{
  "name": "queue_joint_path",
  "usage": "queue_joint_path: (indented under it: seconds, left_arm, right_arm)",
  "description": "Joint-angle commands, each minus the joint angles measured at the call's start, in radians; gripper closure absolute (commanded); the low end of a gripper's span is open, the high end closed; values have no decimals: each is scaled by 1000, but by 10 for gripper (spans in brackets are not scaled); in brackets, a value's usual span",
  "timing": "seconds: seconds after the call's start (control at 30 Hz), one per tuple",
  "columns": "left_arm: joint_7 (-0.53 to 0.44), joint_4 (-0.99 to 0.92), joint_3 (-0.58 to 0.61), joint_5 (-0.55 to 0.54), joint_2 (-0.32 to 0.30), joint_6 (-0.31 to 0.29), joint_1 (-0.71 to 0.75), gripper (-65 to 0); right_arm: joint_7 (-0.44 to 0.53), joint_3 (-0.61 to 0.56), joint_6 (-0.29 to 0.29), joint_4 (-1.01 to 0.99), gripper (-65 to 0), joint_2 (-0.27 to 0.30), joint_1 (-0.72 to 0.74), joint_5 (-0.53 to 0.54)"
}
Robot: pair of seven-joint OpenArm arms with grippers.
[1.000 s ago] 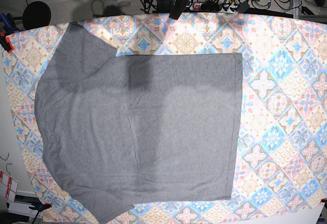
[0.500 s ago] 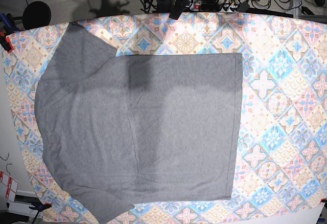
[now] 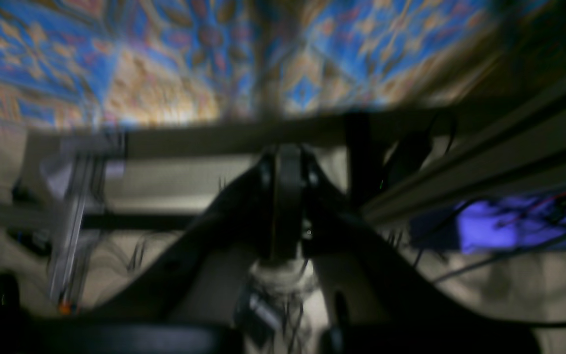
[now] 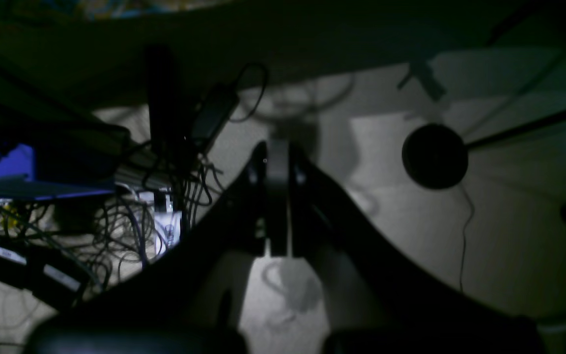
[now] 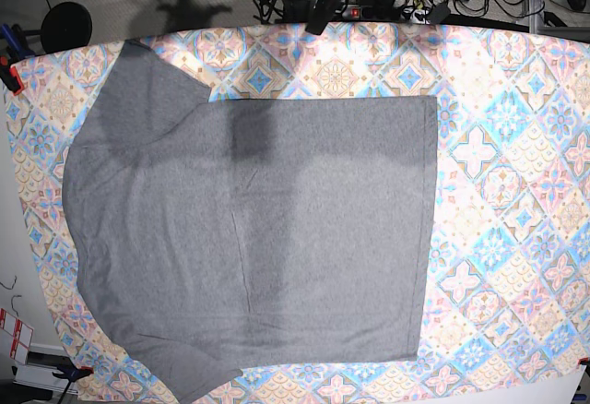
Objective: Fold the T-shirt properly
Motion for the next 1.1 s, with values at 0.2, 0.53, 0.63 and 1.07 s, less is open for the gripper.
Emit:
queue_joint_path:
  seconds: [0.2, 0.53, 0.63, 1.07]
  left_arm:
    - [-23, 446, -1, -10, -1, 2, 243, 0]
    - [-16, 822, -7, -50, -1, 6, 352, 0]
    - [23, 974, -7, -86, -1, 6, 392, 0]
    - [718, 1643, -79, -126, -8, 6, 487, 0]
  right_arm:
    - [27, -3, -2, 402, -1, -15, -235, 6]
    - [21, -6, -2, 738, -2, -16, -395, 1]
    - [-10, -6, -2, 862, -2, -16, -450, 1]
    - [-694, 2, 0, 1566, -2, -7, -570, 0]
